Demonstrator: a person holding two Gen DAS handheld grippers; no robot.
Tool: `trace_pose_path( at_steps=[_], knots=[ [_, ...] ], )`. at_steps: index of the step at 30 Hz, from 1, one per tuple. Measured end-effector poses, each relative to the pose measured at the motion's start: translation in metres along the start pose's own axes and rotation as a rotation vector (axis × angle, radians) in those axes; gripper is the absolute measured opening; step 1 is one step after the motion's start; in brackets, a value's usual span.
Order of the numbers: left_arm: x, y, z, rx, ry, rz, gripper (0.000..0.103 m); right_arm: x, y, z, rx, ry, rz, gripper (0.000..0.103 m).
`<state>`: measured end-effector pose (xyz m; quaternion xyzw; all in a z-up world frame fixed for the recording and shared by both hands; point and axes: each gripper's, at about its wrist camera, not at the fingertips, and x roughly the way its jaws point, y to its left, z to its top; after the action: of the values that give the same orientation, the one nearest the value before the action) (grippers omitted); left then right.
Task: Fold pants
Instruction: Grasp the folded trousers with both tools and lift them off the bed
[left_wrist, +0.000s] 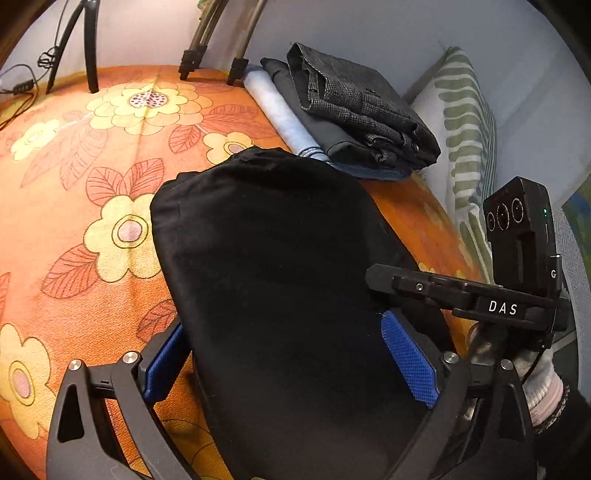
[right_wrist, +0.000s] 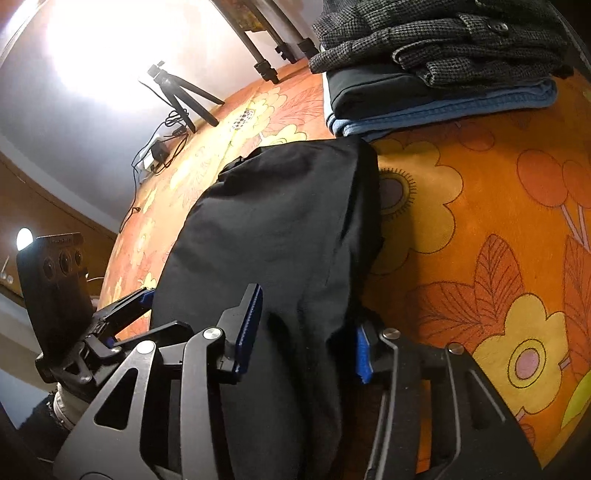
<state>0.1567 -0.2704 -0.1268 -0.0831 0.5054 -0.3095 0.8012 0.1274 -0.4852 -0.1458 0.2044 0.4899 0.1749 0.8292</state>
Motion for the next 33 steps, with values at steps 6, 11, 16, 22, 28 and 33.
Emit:
trace_pose_path(
  at_steps=[6,11,16,22,28,33],
  knots=[
    [-0.001,0.003,0.000,-0.001,0.004,-0.025,0.100,-0.001,-0.006,0.001,0.031,0.006,0.021,0.045],
    [0.003,-0.002,0.003,0.029,0.046,-0.017,0.102,-0.001,-0.005,0.001,0.024,0.008,0.007,0.045],
    [0.001,-0.005,0.001,0.044,0.044,0.012,0.100,-0.001,-0.004,0.002,0.019,0.010,0.004,0.046],
    [-0.010,0.015,0.003,-0.078,0.006,0.057,0.075,-0.001,-0.006,0.003,0.028,0.010,0.020,0.046],
    [-0.010,0.031,0.008,-0.145,-0.020,0.045,0.043,0.002,-0.001,0.005,-0.015,0.009,-0.004,0.049],
    [-0.013,0.036,0.006,-0.185,-0.035,0.034,0.032,0.003,0.001,0.006,-0.021,0.000,-0.057,0.034]
  ],
)
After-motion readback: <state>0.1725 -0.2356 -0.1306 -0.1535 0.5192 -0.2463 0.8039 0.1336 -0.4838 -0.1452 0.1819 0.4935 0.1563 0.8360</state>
